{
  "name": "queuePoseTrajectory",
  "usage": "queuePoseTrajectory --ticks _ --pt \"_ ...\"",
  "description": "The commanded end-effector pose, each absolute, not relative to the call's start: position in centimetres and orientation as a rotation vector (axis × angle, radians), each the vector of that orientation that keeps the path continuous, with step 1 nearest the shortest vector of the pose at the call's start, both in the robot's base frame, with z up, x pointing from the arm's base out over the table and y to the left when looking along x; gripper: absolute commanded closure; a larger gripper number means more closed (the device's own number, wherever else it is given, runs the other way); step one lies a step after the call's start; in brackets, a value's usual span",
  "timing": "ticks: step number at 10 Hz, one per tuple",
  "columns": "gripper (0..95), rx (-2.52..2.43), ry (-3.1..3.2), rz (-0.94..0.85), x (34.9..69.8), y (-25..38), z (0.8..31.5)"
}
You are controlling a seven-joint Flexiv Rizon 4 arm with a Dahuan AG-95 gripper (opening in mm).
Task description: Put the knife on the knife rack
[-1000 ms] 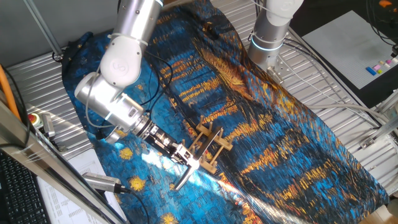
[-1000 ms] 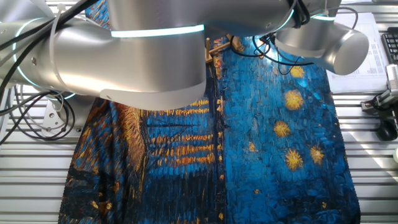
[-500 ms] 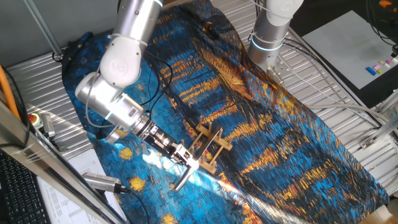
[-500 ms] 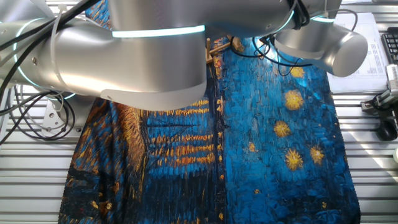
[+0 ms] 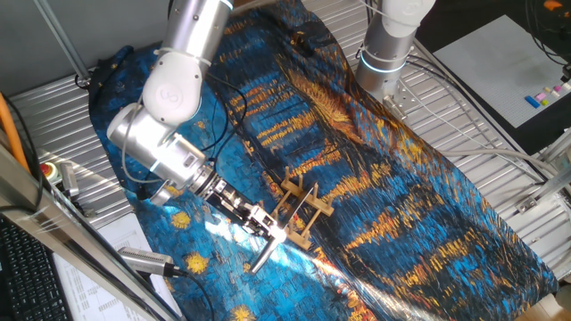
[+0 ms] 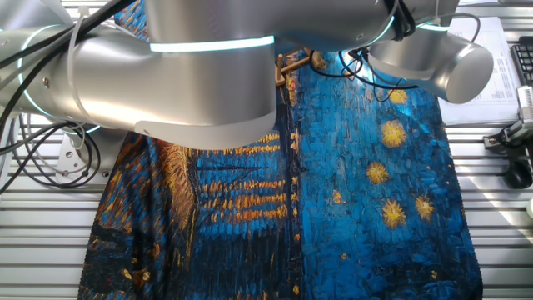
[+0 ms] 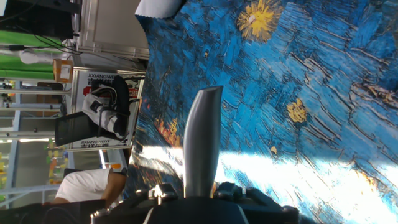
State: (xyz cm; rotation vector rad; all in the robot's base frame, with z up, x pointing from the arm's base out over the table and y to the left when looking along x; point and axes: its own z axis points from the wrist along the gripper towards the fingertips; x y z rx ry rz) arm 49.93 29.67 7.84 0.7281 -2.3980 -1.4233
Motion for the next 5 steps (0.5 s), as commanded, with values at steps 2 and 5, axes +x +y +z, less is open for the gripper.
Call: queuePoseTrajectory --ticks 2,5 --pt "19.0 0.754 -2.428 -1.349 50.7 28.6 9.3" --pt "19.0 0.811 -2.483 -1.227 51.8 26.5 12.7"
